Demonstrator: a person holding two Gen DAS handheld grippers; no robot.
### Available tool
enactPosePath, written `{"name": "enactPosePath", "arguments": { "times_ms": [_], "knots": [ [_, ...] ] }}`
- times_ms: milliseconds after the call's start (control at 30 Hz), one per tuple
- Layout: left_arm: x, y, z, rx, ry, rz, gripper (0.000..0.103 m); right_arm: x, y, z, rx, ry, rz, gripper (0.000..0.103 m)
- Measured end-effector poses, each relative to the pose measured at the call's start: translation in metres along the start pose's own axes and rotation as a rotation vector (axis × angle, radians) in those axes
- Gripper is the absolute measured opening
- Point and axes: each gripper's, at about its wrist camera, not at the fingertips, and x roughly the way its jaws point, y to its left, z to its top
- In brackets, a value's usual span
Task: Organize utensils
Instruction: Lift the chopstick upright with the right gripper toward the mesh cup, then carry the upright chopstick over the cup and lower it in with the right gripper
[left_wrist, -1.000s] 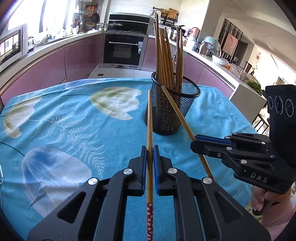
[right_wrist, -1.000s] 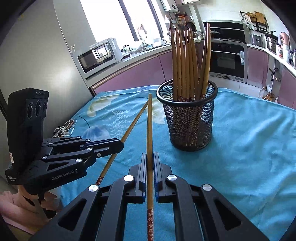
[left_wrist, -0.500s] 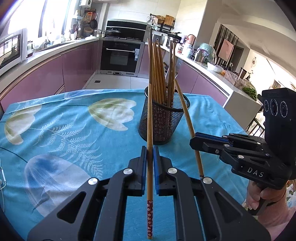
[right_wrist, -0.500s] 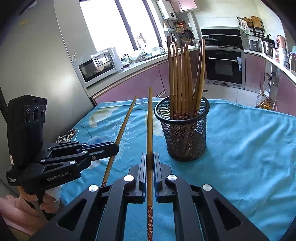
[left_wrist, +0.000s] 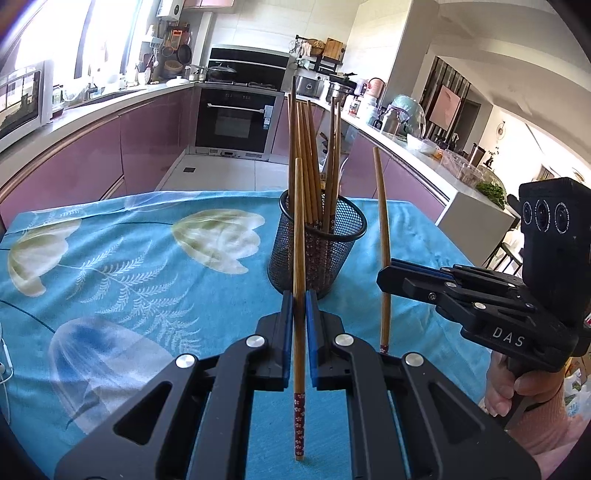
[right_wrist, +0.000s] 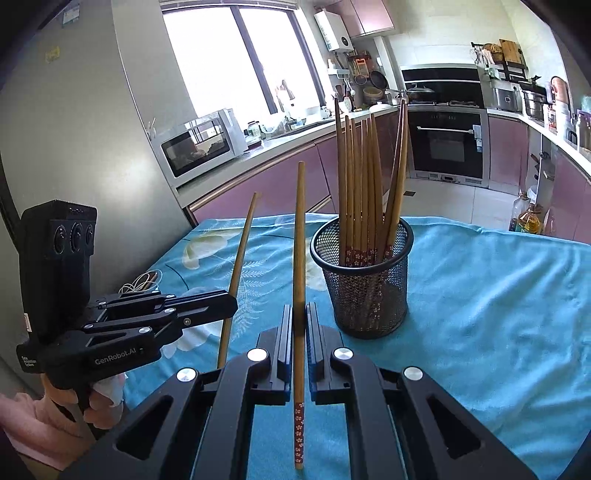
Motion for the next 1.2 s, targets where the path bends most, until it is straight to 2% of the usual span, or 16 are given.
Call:
{"name": "enactPosePath", "arguments": {
  "times_ms": [1200],
  "knots": [
    [-0.011,-0.009,0.028,0.02,-0.081,-0.002,0.008,-0.018,-0.009,0.031,-0.013,-0.096,-0.024,0.006]
  ]
}}
